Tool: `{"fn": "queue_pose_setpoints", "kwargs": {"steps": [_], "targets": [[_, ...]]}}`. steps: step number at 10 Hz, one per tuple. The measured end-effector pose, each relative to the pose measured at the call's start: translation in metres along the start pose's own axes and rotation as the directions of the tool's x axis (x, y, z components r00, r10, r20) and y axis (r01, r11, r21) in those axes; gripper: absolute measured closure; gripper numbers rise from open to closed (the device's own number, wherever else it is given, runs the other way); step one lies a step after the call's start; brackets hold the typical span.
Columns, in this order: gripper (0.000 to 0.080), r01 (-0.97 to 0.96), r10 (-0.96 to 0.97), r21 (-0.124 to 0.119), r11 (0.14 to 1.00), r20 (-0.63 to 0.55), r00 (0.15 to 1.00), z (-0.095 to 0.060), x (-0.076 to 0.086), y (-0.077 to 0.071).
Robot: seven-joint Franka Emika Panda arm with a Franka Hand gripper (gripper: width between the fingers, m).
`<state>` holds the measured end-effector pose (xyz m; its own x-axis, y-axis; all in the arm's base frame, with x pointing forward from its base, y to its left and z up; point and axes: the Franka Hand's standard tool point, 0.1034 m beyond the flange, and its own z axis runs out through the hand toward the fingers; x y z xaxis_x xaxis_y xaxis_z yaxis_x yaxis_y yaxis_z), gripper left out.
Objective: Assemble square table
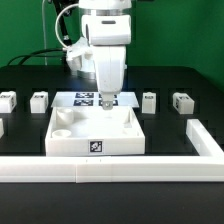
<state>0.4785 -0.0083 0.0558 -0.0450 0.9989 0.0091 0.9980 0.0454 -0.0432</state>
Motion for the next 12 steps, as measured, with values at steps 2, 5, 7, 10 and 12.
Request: {"fn": "queue_pose_setpoints", "kwargs": {"steps": [2, 5, 7, 10, 12], "targets": [[0.0150, 0.001, 0.000, 0.030, 1.000, -0.005, 1.000, 0.013, -0.005, -0.023], [0.0150, -0.012, 0.013, 0.057, 0.998, -0.016, 1.000, 0.036, -0.010, -0.045], [0.0150, -0.007, 0.008, 0.048, 0.999, -0.022, 1.000, 0.045, -0.012, -0.045], [0.0396, -0.011, 0.013, 0.048, 0.999, -0.022, 1.000, 0.045, -0.012, -0.045], [0.0580, -0.012, 0.013, 0.048, 0.999, -0.022, 1.000, 0.045, -0.012, -0.045]]}}
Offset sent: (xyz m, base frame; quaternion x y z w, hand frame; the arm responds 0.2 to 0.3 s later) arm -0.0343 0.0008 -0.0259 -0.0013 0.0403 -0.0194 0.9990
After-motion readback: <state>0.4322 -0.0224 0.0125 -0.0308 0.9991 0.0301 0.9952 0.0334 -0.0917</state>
